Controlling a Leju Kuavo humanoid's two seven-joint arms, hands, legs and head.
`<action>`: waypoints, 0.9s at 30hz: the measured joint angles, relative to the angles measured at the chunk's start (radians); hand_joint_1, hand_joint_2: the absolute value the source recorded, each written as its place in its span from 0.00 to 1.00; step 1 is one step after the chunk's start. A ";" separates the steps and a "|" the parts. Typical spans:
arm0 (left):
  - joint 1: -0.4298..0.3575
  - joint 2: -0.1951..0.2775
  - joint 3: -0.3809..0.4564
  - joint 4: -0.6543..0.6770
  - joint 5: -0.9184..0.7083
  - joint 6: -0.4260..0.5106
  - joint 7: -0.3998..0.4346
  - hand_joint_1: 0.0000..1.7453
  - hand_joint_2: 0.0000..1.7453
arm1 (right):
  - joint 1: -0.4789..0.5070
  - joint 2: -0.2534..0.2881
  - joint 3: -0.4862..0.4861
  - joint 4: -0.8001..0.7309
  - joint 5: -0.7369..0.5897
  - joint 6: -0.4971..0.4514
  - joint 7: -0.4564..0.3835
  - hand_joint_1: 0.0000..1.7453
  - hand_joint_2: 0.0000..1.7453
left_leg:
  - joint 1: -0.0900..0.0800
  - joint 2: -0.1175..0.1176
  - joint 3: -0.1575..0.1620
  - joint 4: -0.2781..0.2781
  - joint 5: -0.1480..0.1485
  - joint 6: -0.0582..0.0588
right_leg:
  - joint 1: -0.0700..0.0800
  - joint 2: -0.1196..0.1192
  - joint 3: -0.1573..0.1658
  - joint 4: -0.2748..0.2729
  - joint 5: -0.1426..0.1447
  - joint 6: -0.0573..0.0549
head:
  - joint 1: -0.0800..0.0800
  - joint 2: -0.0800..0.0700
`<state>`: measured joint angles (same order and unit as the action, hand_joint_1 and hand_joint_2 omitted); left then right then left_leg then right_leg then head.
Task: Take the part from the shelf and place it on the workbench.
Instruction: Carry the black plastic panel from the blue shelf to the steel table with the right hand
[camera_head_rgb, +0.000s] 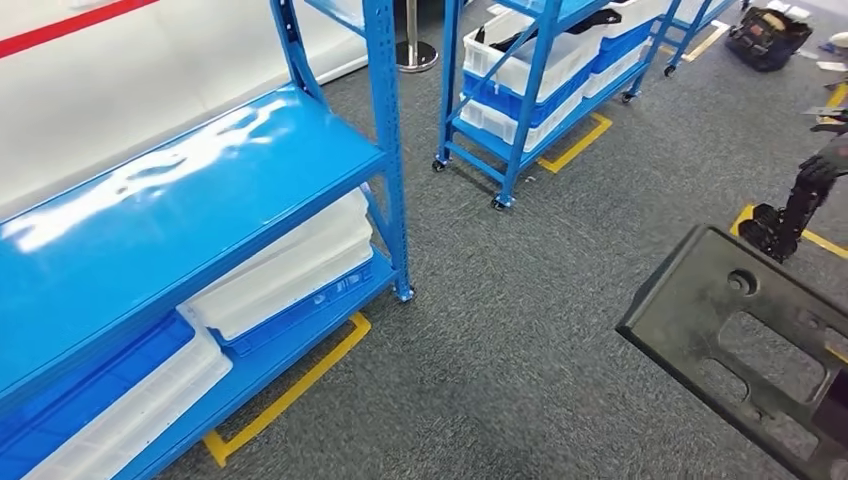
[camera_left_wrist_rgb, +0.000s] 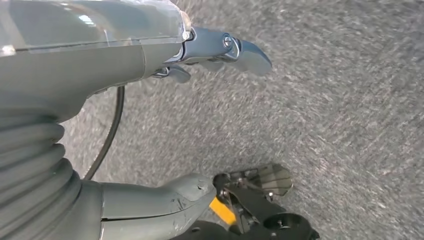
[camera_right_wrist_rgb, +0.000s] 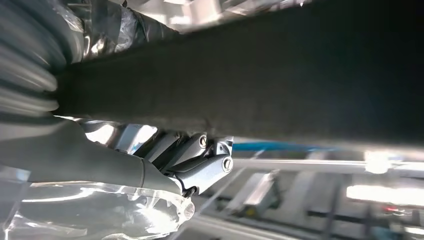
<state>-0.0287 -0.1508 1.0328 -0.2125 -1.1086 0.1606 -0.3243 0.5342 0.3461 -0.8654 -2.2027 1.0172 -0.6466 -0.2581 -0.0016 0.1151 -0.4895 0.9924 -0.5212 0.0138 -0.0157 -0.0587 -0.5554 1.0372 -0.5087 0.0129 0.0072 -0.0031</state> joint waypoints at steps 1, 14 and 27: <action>-0.002 0.000 0.001 0.000 0.000 0.001 0.002 0.00 1.00 | 0.010 0.000 -0.008 -0.007 0.008 -0.008 0.021 1.00 1.00 | -0.001 0.008 0.003 0.001 -0.002 -0.005 | 0.002 0.009 -0.002 0.000 0.002 -0.006 | 0.000 0.000; -0.001 0.002 0.023 0.000 0.006 0.000 -0.002 0.00 1.00 | 0.098 0.002 -0.059 -0.080 0.083 -0.013 0.170 1.00 1.00 | 0.010 -0.178 -0.013 0.041 -0.010 -0.003 | 0.000 0.169 -0.020 0.004 0.022 -0.031 | -0.001 0.000; -0.006 -0.003 0.046 0.000 -0.043 -0.018 -0.014 0.00 1.00 | -0.210 -0.022 -0.478 -0.070 0.054 0.509 -0.153 1.00 1.00 | 0.011 -0.022 0.002 -0.020 0.008 0.018 | -0.014 0.034 -0.063 0.130 -0.036 0.024 | 0.003 0.000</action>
<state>-0.0351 -0.1540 1.0783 -0.2125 -1.1518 0.1425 -0.3385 0.3237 0.3242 -1.3429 -2.2730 1.0714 -0.1380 -0.4113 0.0092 0.0935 -0.4875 0.9725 -0.5134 0.0317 -0.0300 -0.0250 -0.6188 1.1668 -0.5447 0.0364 0.0104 -0.0031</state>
